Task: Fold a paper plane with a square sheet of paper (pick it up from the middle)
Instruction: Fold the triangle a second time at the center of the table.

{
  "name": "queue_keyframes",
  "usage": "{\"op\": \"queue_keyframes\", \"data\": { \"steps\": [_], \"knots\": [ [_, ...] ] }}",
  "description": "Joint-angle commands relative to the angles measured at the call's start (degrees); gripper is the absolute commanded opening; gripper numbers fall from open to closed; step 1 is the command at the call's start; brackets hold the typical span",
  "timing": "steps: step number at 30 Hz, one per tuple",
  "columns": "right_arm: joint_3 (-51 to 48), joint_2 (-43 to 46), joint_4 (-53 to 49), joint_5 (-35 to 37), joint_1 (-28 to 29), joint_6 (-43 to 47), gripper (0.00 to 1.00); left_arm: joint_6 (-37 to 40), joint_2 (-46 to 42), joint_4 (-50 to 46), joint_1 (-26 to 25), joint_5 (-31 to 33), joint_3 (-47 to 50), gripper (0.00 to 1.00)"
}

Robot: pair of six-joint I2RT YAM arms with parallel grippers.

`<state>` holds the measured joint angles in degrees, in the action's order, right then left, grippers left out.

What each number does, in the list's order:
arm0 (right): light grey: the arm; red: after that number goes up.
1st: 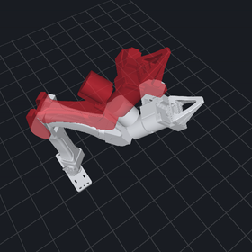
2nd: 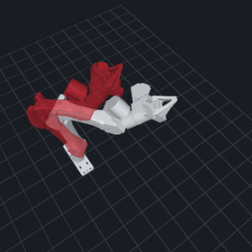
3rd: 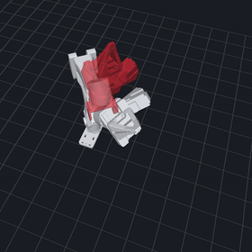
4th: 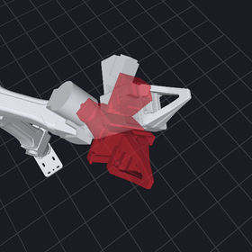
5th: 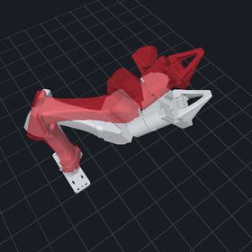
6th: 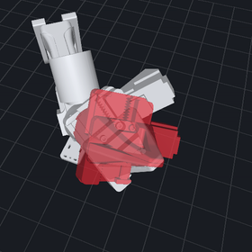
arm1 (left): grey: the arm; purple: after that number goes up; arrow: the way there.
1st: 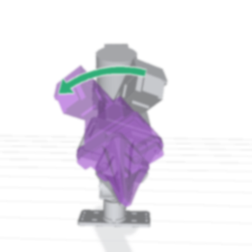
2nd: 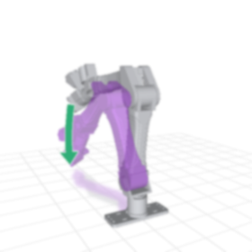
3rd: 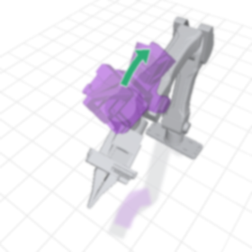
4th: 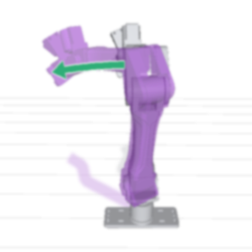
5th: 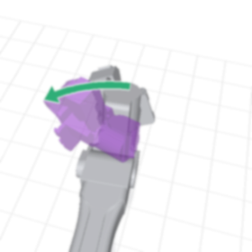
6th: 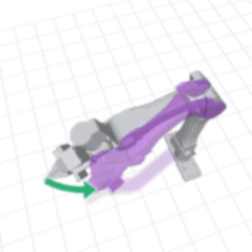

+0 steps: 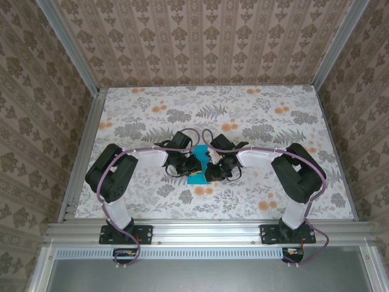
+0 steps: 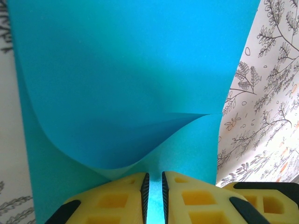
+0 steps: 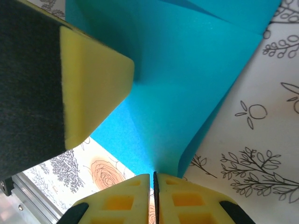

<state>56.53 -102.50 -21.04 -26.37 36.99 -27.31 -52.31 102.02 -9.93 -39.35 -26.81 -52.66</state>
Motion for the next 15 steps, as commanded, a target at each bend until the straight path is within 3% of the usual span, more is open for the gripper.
{"op": "queue_keyframes", "data": {
  "steps": [1, 15],
  "knots": [
    [0.3, -1.6, -1.2, 1.8, -0.2, -1.0, 0.13, -0.1, 0.7, -2.0, 0.1, 0.9, -0.2, 0.20],
    [-0.4, -2.2, -1.9, 4.1, -0.2, -2.1, 0.12, -0.9, -2.1, 4.5, -0.5, -3.2, 1.5, 0.22]
  ]
}}
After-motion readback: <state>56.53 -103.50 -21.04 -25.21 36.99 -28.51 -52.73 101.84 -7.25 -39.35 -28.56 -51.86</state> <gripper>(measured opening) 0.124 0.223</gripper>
